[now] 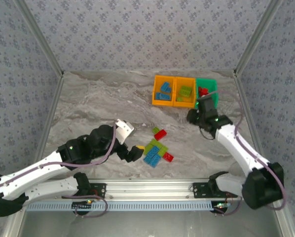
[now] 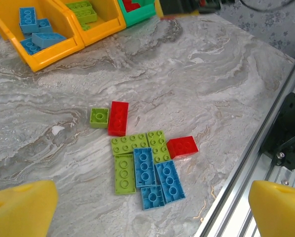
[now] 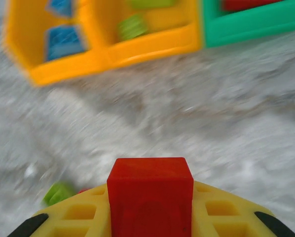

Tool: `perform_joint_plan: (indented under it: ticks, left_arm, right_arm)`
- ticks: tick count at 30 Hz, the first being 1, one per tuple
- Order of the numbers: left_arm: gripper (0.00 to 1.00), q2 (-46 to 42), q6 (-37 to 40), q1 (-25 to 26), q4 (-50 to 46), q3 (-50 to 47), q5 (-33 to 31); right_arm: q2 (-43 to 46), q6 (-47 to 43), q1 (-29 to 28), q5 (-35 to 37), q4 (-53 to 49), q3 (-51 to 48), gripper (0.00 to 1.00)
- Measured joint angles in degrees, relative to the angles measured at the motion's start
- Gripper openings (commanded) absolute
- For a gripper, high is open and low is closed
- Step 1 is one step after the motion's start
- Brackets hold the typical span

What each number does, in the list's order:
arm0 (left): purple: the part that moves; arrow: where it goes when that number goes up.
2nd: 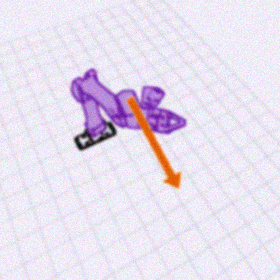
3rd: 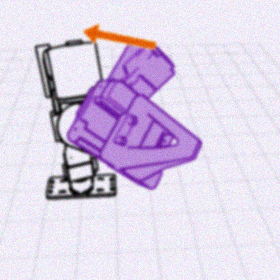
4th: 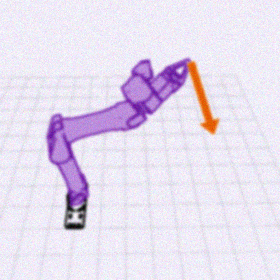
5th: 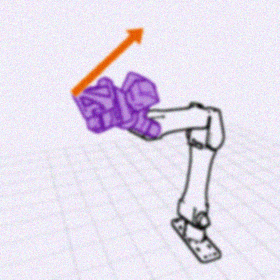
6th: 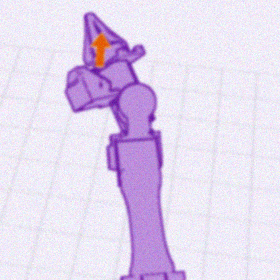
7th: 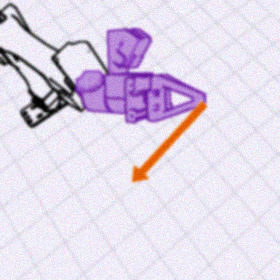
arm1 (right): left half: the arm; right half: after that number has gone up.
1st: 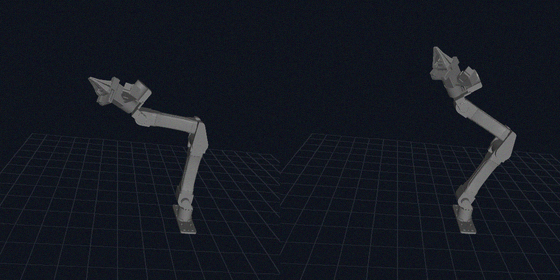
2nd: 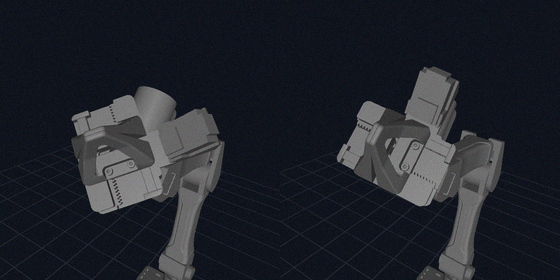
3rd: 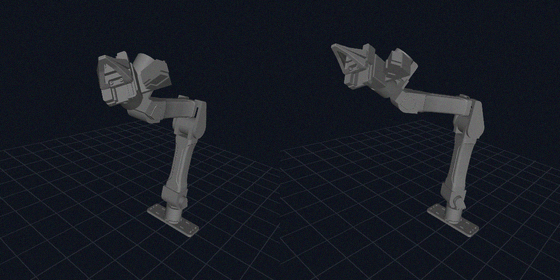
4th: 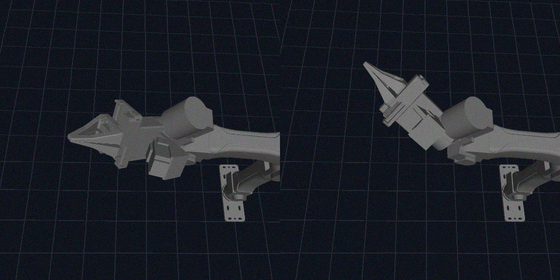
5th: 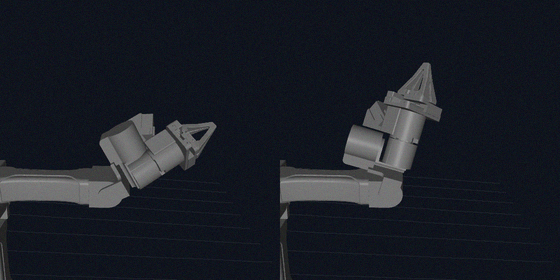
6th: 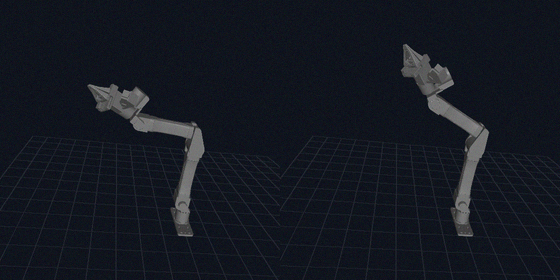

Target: Sort the legos into containers by color

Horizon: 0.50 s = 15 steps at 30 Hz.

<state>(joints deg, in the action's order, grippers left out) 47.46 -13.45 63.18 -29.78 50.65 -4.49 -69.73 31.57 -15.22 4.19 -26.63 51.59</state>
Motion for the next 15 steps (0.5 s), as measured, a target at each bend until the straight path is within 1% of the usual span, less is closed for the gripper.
perform_joint_plan:
  ticks: [3, 6, 9, 11, 12, 13, 15]
  left_arm:
    - [0.99, 0.02, -1.6, 0.0, -0.04, -0.22, -0.52]
    - [0.99, 0.63, -3.52, 0.0, -0.35, -0.22, -1.4]
    - [0.99, 1.07, -5.75, 0.02, -0.57, -0.31, -2.4]
    - [0.99, 1.07, -7.21, 0.02, -0.79, -0.46, -2.91]
    - [0.99, 1.09, -8.04, 0.04, -1.11, -0.48, -3.23]
    - [0.99, 1.09, -8.81, 0.13, -1.44, -0.48, -3.63]
    - [0.99, 1.09, -10.25, 0.24, -1.7, -0.68, -4.17]
  right_arm:
    - [-9.9, -2.99, 8.35, -1.66, 0.17, 6.97, 0.27]
    - [-21.2, -4.96, 13.49, -2.8, 0.22, 16.72, 0.3]
    - [-31.19, -5.81, 16.02, -3.13, -0.24, 26.88, 0.39]
    - [-36.83, -6.19, 16.87, -3.23, -1.11, 32.98, 0.42]
    - [-39.56, -6.32, 17.18, -3.37, -1.84, 36.11, 0.44]
    - [-41.59, -6.56, 17.35, -3.52, -2.67, 38.49, 0.5]
    - [-44.46, -7.1, 17.49, -3.74, -4.7, 42.21, 0.56]
